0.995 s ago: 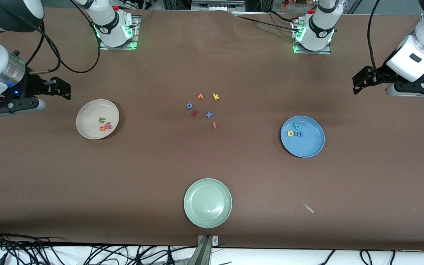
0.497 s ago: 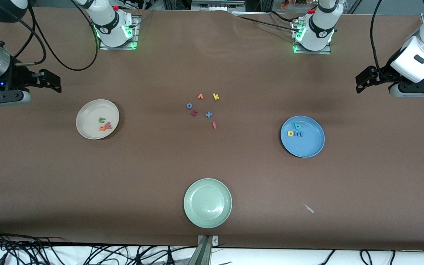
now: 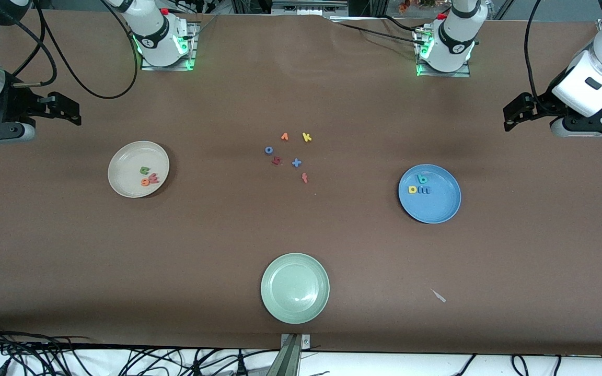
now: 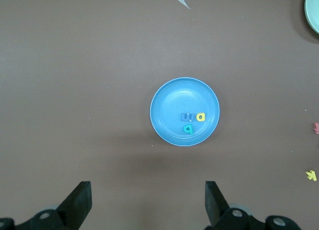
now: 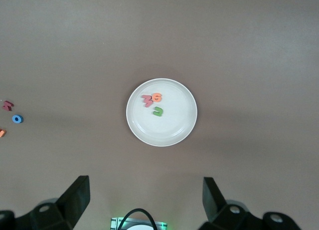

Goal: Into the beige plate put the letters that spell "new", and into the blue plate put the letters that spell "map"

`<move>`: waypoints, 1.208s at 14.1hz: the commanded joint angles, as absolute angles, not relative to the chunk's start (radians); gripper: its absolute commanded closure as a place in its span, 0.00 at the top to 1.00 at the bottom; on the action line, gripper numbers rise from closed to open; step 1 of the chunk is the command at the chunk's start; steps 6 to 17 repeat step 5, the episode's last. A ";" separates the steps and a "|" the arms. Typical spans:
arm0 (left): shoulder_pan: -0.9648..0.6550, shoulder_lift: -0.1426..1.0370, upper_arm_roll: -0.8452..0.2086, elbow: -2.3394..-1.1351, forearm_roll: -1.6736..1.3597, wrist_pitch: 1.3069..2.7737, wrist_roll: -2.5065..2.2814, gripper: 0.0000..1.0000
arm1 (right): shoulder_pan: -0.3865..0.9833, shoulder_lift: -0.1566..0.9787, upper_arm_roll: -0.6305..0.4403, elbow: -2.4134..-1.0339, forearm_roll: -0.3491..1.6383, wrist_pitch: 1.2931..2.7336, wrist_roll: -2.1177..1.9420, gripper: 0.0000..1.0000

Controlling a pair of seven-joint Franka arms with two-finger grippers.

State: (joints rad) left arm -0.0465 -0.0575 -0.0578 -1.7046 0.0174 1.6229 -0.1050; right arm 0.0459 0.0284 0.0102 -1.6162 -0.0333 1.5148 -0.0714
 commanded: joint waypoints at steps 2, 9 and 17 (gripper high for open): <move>-0.051 -0.058 -0.055 -1.681 0.012 1.595 -0.095 1.00 | 0.023 0.012 0.028 -1.618 -0.017 1.488 -0.055 1.00; -0.051 -0.060 -0.057 -1.680 0.012 1.594 -0.095 1.00 | 0.021 0.011 0.029 -1.618 -0.015 1.486 -0.051 1.00; -0.051 -0.060 -0.057 -1.680 0.012 1.594 -0.095 1.00 | 0.021 0.011 0.029 -1.618 -0.015 1.486 -0.051 1.00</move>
